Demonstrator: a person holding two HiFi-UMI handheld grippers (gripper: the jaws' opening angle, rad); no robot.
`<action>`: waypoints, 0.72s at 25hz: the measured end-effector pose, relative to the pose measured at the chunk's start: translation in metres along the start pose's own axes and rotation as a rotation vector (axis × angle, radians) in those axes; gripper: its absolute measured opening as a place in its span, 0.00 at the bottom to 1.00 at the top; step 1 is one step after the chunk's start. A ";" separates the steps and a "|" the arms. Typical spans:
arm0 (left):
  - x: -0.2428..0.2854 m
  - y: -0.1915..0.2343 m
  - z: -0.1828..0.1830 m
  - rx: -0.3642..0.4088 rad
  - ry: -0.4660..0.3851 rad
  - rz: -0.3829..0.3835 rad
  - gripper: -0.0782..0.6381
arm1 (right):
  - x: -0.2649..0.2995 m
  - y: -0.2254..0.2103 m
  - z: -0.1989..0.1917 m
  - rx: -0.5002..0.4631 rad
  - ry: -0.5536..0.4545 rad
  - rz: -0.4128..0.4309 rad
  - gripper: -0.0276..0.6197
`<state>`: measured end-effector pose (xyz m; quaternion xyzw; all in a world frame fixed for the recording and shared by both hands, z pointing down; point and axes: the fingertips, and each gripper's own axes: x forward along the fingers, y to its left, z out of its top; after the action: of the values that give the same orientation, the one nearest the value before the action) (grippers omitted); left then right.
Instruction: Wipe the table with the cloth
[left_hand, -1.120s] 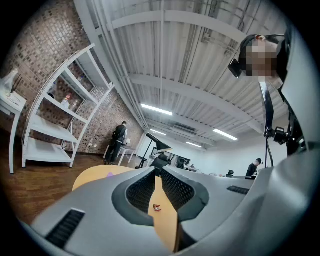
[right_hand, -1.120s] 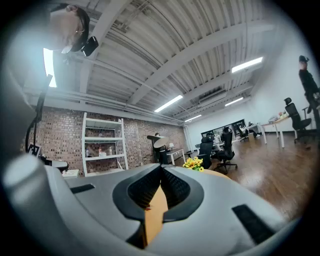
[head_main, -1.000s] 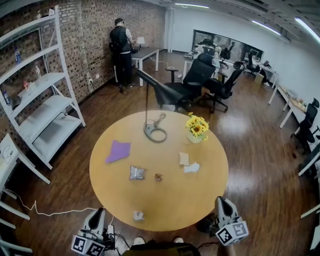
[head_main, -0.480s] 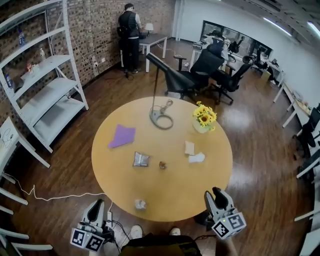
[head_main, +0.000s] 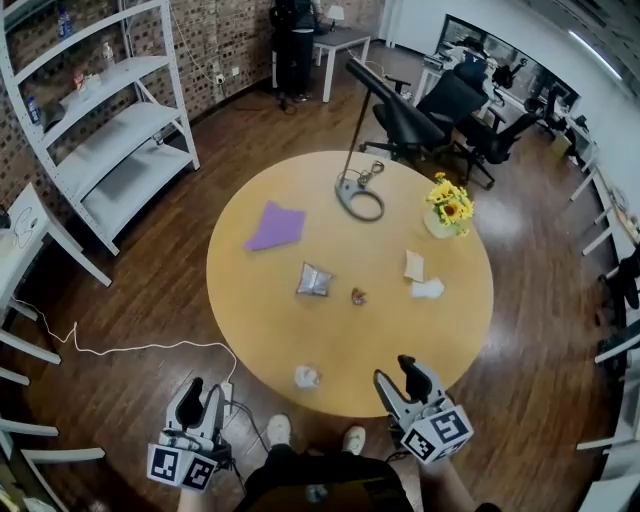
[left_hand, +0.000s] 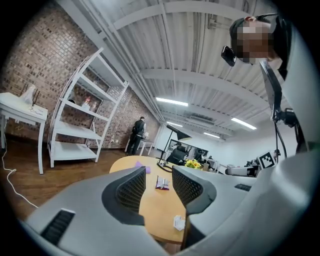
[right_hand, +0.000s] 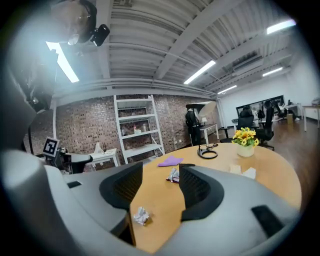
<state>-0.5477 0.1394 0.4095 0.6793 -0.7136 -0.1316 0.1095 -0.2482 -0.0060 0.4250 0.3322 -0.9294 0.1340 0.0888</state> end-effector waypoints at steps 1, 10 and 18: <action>-0.001 0.002 0.001 -0.004 -0.001 0.003 0.34 | 0.004 0.006 -0.004 -0.007 0.015 0.013 0.40; -0.016 0.019 0.003 -0.009 0.026 0.017 0.34 | 0.046 0.055 -0.075 -0.034 0.213 0.083 0.48; -0.039 0.063 -0.015 -0.033 0.118 0.082 0.34 | 0.085 0.060 -0.150 0.003 0.381 0.002 0.48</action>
<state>-0.6003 0.1808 0.4456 0.6542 -0.7308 -0.0987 0.1679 -0.3399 0.0343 0.5771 0.3000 -0.8959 0.1959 0.2627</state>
